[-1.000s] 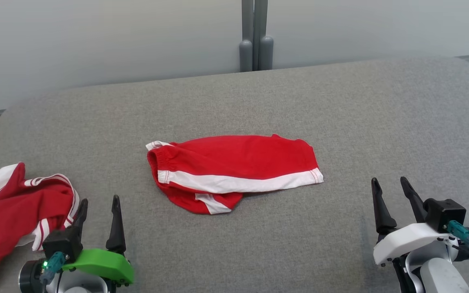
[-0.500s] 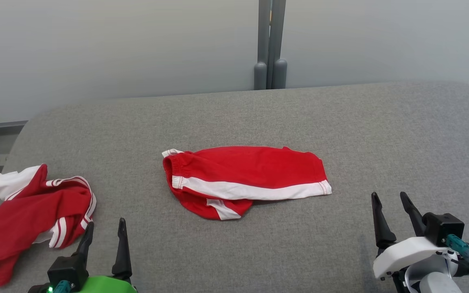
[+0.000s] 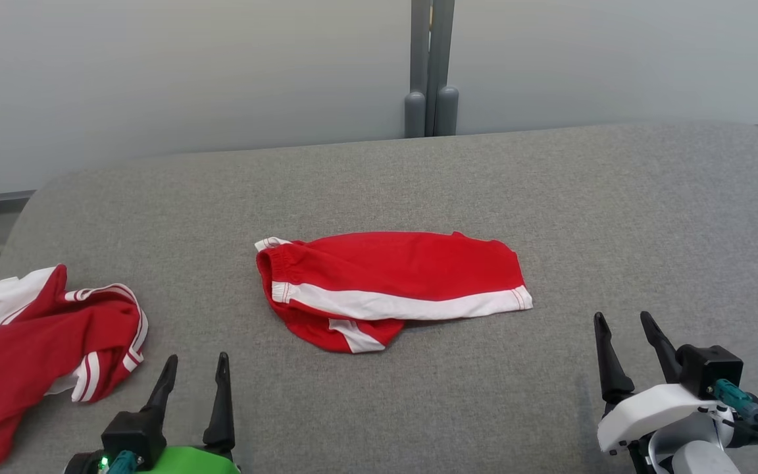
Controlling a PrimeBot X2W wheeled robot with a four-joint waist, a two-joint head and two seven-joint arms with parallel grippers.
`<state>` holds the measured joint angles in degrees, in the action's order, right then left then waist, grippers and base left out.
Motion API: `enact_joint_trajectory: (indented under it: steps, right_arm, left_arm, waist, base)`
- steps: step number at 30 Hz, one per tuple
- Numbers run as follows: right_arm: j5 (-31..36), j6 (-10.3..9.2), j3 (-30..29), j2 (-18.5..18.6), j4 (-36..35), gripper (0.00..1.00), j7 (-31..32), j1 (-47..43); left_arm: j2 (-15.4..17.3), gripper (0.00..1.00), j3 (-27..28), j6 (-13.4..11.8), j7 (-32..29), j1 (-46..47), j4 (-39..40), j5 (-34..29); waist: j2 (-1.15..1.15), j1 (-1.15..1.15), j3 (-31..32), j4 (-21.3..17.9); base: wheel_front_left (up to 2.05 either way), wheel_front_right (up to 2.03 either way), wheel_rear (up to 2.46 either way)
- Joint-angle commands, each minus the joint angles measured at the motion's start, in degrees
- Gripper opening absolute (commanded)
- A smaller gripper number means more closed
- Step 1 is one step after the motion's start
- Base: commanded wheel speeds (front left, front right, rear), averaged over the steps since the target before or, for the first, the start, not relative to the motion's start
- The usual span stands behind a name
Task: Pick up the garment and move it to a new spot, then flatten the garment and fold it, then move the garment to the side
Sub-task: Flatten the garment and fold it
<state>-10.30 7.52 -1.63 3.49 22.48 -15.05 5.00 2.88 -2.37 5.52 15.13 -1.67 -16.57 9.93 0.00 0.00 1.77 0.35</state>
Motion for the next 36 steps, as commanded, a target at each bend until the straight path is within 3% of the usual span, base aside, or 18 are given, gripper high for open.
enact_joint_trajectory:
  steps: [1,8,23,36]
  right_arm:
    - [0.3,-0.06,0.2,0.2,0.2,1.00,-0.2,0.3]
    - [-1.6,-0.07,2.7,0.9,1.8,1.00,-0.2,3.4]
    - [-4.1,-0.07,6.2,2.2,1.7,1.00,-0.2,9.7]
    - [-4.1,-0.06,6.1,2.3,1.4,1.00,-0.2,10.7]
  left_arm:
    - [0.0,1.00,-0.8,0.3,0.0,0.4,0.1,0.2]
    - [0.1,1.00,-5.6,1.2,0.0,4.5,-0.2,2.3]
    - [1.1,1.00,-11.2,2.0,0.0,20.0,-10.3,9.8]
    - [3.3,1.00,-10.7,2.0,0.0,23.9,-15.3,13.7]
  waist:
    - [0.00,0.00,-0.5,0.0]
    - [0.00,0.00,-4.4,-0.3]
    - [0.00,0.00,-15.1,-3.3]
    - [0.00,0.00,-17.7,-4.9]
  base:
    - [0.00,0.00,0.00]
    - [0.00,0.00,0.00]
    - [0.00,0.00,0.00]
    - [0.00,0.00,0.00]
